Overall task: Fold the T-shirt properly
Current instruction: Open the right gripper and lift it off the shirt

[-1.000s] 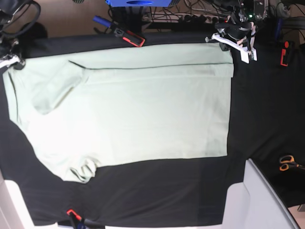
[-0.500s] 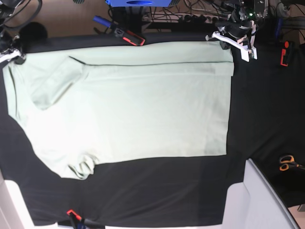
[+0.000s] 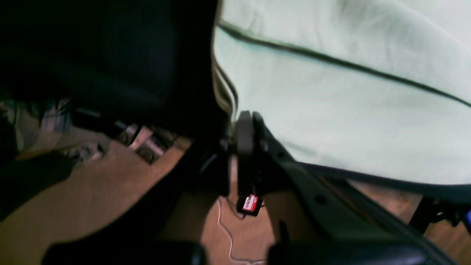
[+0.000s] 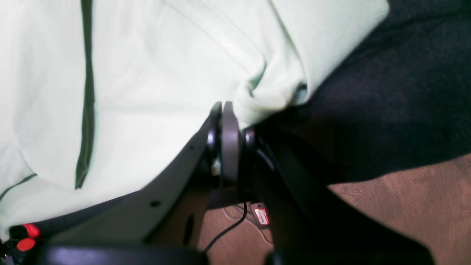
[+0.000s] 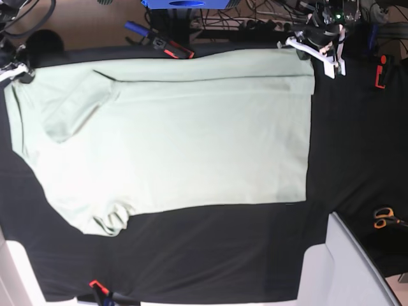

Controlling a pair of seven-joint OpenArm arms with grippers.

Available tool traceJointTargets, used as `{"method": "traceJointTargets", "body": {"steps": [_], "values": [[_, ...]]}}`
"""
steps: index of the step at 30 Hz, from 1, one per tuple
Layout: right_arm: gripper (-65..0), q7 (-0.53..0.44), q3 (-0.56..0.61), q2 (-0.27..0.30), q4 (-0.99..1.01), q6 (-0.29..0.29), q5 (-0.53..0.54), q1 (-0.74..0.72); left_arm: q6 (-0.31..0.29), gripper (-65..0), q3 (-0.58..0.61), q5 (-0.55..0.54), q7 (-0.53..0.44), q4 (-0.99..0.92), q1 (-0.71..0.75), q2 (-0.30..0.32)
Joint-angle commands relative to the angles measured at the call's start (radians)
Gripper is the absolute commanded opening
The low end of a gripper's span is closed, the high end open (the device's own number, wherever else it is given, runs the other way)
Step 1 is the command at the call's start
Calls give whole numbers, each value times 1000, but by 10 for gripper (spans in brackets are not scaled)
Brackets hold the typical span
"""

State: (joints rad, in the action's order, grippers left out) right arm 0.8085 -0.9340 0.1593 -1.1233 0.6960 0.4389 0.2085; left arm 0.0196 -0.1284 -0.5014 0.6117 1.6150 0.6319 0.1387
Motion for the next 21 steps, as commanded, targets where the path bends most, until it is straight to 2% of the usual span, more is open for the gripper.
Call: {"method": "traceJointTargets", "body": {"steps": [1, 8, 12, 15, 21], "values": [[-650, 15, -10, 15, -13, -6, -13, 7, 21, -650, -7, 20, 14, 14, 13, 8], [-650, 15, -6, -5, -47, -6, -13, 30, 23, -650, -7, 20, 14, 6, 12, 8], [-650, 18, -6, -54, -134, -8, -19, 53, 23, -650, -7, 20, 14, 5, 4, 9], [-650, 41, -4, -70, -169, -8, -19, 64, 23, -650, -7, 20, 14, 5, 3, 9], [-650, 33, -3, -73, -168, -9, -19, 65, 23, -650, -7, 20, 12, 5, 3, 25]]}}
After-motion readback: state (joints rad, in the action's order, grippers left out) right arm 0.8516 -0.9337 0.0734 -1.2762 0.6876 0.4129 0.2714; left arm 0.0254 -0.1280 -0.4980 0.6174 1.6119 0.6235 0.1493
